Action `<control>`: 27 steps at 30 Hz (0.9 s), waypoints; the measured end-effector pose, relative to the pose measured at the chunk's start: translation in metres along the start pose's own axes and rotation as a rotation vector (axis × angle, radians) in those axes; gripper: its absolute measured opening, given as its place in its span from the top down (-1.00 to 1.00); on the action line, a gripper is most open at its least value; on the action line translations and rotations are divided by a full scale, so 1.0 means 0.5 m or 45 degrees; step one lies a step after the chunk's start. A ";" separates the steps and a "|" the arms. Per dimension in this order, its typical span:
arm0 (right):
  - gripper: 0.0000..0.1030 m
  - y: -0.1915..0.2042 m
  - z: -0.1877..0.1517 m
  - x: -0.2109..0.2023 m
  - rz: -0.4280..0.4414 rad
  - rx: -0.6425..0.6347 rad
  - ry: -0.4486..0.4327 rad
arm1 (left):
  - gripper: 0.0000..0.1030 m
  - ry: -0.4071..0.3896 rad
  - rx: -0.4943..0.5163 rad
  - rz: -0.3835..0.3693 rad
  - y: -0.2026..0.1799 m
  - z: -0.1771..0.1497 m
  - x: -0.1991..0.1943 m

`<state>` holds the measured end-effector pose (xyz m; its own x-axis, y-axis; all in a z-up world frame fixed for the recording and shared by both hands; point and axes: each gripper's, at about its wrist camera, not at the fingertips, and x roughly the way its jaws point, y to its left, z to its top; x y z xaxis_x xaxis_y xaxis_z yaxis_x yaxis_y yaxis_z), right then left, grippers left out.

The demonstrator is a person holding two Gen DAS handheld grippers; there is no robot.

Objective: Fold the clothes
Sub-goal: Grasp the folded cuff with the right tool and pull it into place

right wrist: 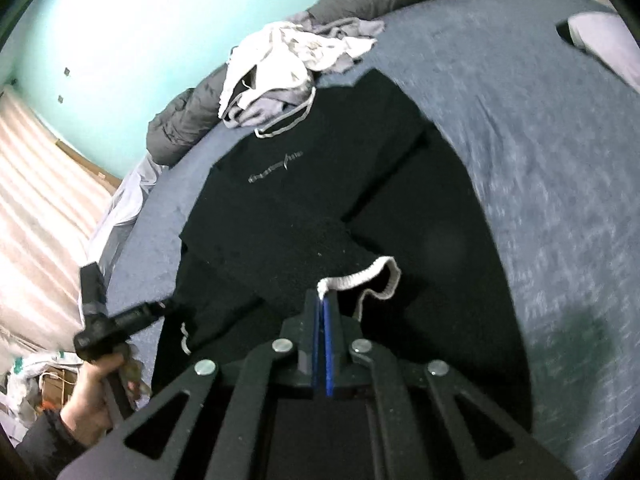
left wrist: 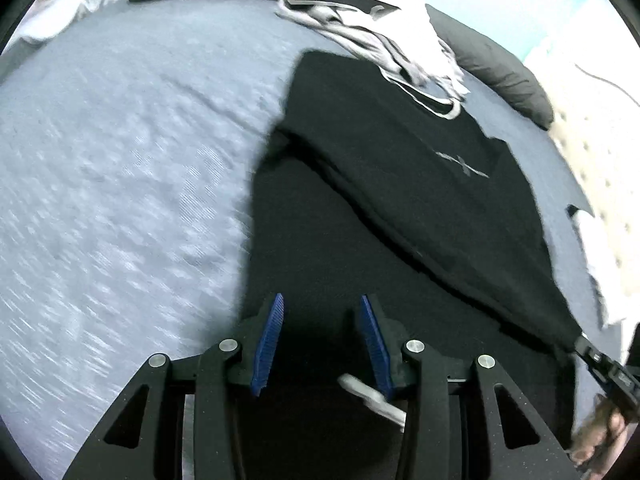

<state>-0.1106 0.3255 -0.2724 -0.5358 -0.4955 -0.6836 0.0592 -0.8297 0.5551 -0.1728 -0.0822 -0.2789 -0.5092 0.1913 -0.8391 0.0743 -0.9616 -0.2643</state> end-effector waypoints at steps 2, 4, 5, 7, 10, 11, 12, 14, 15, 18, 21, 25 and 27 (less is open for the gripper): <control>0.97 -0.004 -0.002 0.004 0.008 0.008 0.001 | 0.15 -0.025 0.004 0.054 0.020 0.028 0.000; 0.97 -0.009 -0.001 0.004 0.013 0.008 -0.006 | 0.15 -0.034 0.008 0.094 0.036 0.056 0.007; 0.97 -0.012 0.000 0.004 0.016 0.007 -0.009 | 0.15 -0.034 0.020 0.115 0.041 0.072 0.014; 0.97 -0.020 0.000 0.005 0.018 0.010 -0.009 | 0.15 -0.034 0.052 0.148 0.040 0.099 0.034; 0.97 -0.032 -0.009 0.014 0.008 0.032 0.008 | 0.15 -0.037 0.093 0.164 0.050 0.123 0.052; 0.97 -0.035 -0.010 0.015 0.008 0.038 0.011 | 0.15 -0.033 0.101 0.168 0.050 0.130 0.059; 0.97 -0.038 -0.012 0.017 0.007 0.044 0.013 | 0.15 -0.031 0.109 0.170 0.052 0.135 0.065; 0.97 -0.036 -0.012 0.020 0.001 0.034 0.017 | 0.15 -0.032 0.139 0.179 0.052 0.142 0.077; 0.97 -0.036 -0.012 0.022 -0.001 0.027 0.020 | 0.17 -0.034 0.154 0.184 0.048 0.146 0.082; 0.97 -0.038 -0.015 0.027 -0.003 0.028 0.025 | 0.33 -0.046 0.188 0.178 0.042 0.154 0.095; 0.97 -0.044 -0.016 0.032 -0.003 0.034 0.035 | 0.61 -0.058 0.166 0.146 0.050 0.162 0.099; 0.97 -0.041 -0.019 0.037 -0.007 0.025 0.047 | 0.83 -0.059 0.097 0.118 0.063 0.163 0.104; 0.97 -0.041 -0.023 0.042 -0.018 0.022 0.059 | 0.83 -0.059 0.061 0.103 0.069 0.162 0.105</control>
<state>-0.1135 0.3293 -0.3033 -0.4970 -0.4956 -0.7123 0.0370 -0.8322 0.5532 -0.2663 -0.1211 -0.2936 -0.5422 0.1042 -0.8338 0.0763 -0.9821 -0.1723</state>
